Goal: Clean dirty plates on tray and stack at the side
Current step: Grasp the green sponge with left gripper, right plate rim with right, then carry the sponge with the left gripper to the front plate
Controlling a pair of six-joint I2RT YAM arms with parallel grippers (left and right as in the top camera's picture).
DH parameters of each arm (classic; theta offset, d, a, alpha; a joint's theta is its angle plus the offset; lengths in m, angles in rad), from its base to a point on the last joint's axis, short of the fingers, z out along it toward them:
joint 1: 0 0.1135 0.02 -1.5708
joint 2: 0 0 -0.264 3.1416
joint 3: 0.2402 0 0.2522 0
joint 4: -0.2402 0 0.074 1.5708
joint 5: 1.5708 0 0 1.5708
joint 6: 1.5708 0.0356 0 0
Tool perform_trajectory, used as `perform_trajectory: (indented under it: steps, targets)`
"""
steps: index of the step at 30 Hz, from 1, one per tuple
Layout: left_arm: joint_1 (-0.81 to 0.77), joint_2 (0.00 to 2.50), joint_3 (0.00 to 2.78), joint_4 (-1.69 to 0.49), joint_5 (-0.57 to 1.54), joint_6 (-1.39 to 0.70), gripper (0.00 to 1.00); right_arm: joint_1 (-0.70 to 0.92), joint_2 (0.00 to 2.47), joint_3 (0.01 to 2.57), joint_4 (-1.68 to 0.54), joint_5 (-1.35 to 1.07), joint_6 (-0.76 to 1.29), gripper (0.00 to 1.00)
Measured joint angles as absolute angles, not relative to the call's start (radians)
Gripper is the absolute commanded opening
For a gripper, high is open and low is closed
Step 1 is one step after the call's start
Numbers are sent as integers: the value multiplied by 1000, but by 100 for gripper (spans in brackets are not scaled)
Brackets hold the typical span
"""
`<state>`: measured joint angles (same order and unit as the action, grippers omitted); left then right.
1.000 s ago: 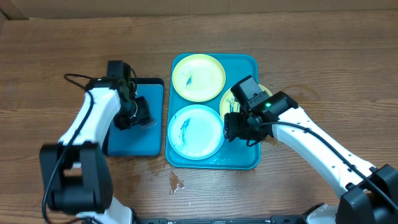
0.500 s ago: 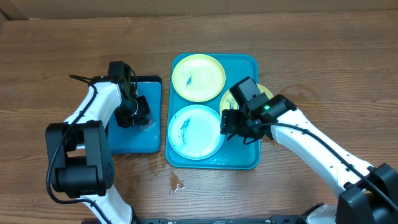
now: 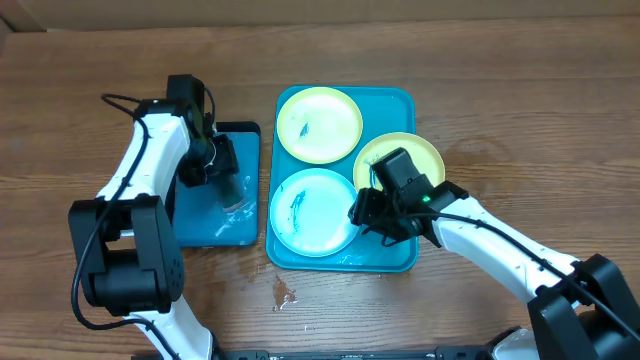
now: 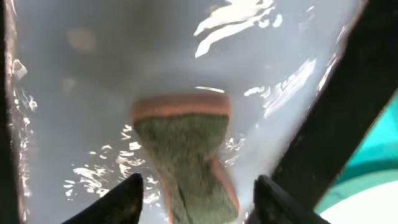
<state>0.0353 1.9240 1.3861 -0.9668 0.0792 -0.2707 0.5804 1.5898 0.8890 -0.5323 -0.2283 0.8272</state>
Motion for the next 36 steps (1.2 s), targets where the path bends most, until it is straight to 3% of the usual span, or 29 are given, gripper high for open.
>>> perform_trajectory:
  steps: [1, 3, 4, 10, 15, 17, 25, 29, 36]
  targets:
    - [35, 1929, 1370, -944, 82, -270, 45, 584, 1593, 889, -528, -226, 833, 61]
    - [33, 1945, 1340, -911, 92, -270, 9, 590, 1605, 888, -510, -221, 842, 60]
    - [32, 1957, 1325, -900, 93, -266, 4, 590, 1614, 888, -508, -220, 846, 59]
    - [28, 1981, 1316, -918, 95, -261, 4, 591, 1674, 888, -479, -216, 856, 59]
    - [28, 1982, 1382, -1081, 105, -238, 4, 592, 1706, 888, -395, -208, 849, 56]
    - [26, 1982, 1443, -1160, 109, -217, 4, 594, 1721, 889, -369, -210, 842, 52]
    - [6, 1966, 1646, -1291, 153, -154, 4, 611, 1762, 897, -318, -211, 832, 13]
    - [-66, 1963, 1647, -1267, 200, -137, 4, 611, 1769, 897, -316, -208, 834, 5]
    - [-278, 1963, 1600, -1107, 237, -131, 4, 611, 1770, 902, -360, -199, 859, 4]
